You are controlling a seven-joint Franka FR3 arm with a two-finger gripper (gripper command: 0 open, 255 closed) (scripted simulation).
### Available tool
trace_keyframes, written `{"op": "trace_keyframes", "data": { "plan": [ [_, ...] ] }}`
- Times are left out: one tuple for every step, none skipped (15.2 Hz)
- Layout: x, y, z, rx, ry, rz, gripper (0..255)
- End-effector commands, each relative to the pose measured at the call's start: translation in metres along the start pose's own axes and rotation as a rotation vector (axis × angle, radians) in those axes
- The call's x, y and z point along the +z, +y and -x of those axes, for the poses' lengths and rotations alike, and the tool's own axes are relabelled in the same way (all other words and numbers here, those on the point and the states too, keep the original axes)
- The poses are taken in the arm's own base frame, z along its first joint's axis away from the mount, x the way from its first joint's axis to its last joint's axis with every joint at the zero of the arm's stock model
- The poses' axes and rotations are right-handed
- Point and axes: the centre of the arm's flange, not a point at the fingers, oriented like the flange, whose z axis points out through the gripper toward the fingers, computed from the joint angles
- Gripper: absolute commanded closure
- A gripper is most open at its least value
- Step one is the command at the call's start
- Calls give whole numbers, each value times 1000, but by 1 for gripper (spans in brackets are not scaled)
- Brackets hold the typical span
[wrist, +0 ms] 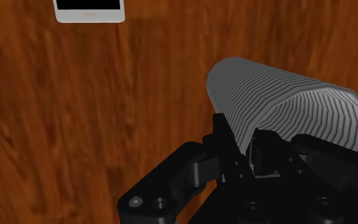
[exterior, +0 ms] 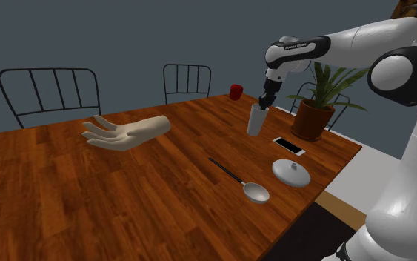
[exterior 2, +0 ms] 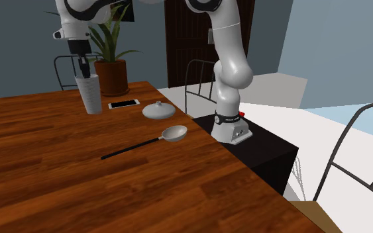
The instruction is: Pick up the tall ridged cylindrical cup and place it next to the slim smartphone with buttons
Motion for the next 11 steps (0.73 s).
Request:
{"op": "trace_keyframes", "data": {
  "plan": [
    [11, 0, 0, 0, 1, 0, 255],
    [17, 1, 0, 0, 1, 0, 255],
    [22, 1, 0, 0, 1, 0, 255],
    [27, 2, 1, 0, 1, 0, 255],
    [33, 2, 1, 0, 1, 0, 255],
    [36, 3, 1, 0, 1, 0, 255],
    [36, 3, 1, 0, 1, 0, 255],
    [36, 3, 1, 0, 1, 0, 255],
    [36, 3, 1, 0, 1, 0, 255],
    [36, 3, 1, 0, 1, 0, 255],
    [36, 3, 1, 0, 1, 0, 255]
  ]
}}
